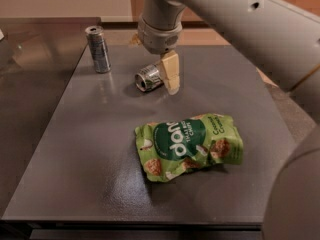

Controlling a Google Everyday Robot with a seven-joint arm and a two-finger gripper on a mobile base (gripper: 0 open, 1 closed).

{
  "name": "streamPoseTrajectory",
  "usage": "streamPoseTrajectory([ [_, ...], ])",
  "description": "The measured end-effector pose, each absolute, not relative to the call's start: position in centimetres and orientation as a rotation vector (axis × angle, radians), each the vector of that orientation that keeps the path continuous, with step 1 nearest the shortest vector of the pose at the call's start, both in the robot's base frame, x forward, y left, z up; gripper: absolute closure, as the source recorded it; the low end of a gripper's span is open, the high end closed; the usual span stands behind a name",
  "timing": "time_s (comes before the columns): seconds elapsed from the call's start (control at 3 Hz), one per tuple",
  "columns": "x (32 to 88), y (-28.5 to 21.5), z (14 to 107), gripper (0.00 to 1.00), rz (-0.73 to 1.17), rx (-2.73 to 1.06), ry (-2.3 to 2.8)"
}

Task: Place 7up can upright

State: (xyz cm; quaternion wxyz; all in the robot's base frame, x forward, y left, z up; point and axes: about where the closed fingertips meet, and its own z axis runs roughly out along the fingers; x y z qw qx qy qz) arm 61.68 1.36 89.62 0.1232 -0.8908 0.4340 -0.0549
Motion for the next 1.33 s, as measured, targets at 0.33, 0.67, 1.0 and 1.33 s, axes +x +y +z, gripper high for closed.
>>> streamPoseTrajectory([
  [0.33, 63.0, 3.2, 87.9, 0.0, -0.178, -2.677, 1.268],
  [0.67, 64.6, 3.9, 86.1, 0.0, -0.196, -2.733, 1.304],
  [1.0, 66.1, 3.3, 85.0, 0.0, -0.208, -2.749, 1.348],
  [1.33, 67.3, 2.2, 84.5, 0.0, -0.225, -2.755, 1.382],
])
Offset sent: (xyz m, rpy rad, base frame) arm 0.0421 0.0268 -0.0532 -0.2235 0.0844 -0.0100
